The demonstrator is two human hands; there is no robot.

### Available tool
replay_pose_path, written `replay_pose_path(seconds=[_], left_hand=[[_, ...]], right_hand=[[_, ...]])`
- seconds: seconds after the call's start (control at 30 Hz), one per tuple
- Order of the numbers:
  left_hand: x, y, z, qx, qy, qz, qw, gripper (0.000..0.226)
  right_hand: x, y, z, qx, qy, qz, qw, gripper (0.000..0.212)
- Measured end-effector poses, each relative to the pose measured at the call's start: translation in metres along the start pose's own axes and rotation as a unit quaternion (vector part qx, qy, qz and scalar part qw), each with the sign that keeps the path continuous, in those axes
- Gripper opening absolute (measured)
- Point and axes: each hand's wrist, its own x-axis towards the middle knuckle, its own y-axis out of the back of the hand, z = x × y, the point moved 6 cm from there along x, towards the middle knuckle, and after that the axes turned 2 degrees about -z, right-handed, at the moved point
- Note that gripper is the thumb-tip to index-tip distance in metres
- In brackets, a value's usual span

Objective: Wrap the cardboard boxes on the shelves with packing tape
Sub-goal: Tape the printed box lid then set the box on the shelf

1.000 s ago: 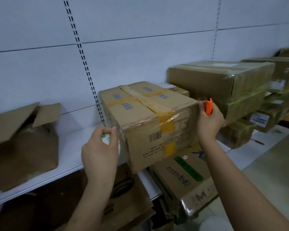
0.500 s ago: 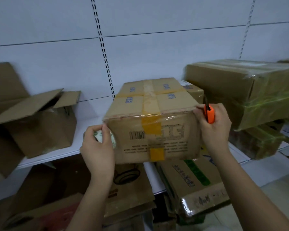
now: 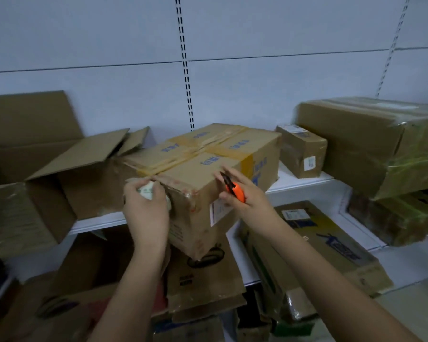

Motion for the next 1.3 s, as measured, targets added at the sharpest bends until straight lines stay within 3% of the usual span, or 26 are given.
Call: replay_pose_path(seconds=[0.23, 0.37, 0.47, 0.57, 0.73, 0.9, 1.17, 1.3], left_hand=[[-0.019, -0.011, 0.025, 0.024, -0.019, -0.032, 0.999, 0.046], [-0.024, -0.019, 0.016, 0.002, -0.001, -0.008, 1.0, 0.047], [-0.025, -0.022, 0.013, 0.011, 0.005, -0.009, 1.0, 0.046], [-0.019, -0.021, 0.012, 0.032, 0.02, -0.016, 0.999, 0.045], [-0.01, -0.019, 0.004, 0.051, 0.062, -0.009, 0.997, 0.05], [-0.018, -0.022, 0.0, 0.049, 0.113, -0.024, 0.992, 0.047], [-0.042, -0.019, 0.007, 0.048, 0.067, -0.009, 0.996, 0.032], [-0.031, -0.039, 0.034, 0.06, 0.011, -0.017, 0.998, 0.036]], right_hand=[[0.012, -0.003, 0.002, 0.086, -0.033, 0.007, 0.996, 0.048], [0.017, 0.011, 0.011, 0.11, -0.041, 0.028, 0.993, 0.046], [0.03, 0.041, 0.044, 0.089, -0.068, 0.082, 0.99, 0.056], [0.055, 0.072, 0.082, 0.025, -0.101, 0.072, 0.992, 0.067], [0.105, 0.132, 0.131, 0.007, -0.157, 0.094, 0.983, 0.053], [0.127, 0.152, 0.163, 0.102, -0.198, 0.08, 0.971, 0.044], [0.078, 0.192, 0.188, 0.153, -0.208, 0.212, 0.943, 0.021], [0.028, 0.232, 0.182, 0.149, -0.19, 0.263, 0.934, 0.027]])
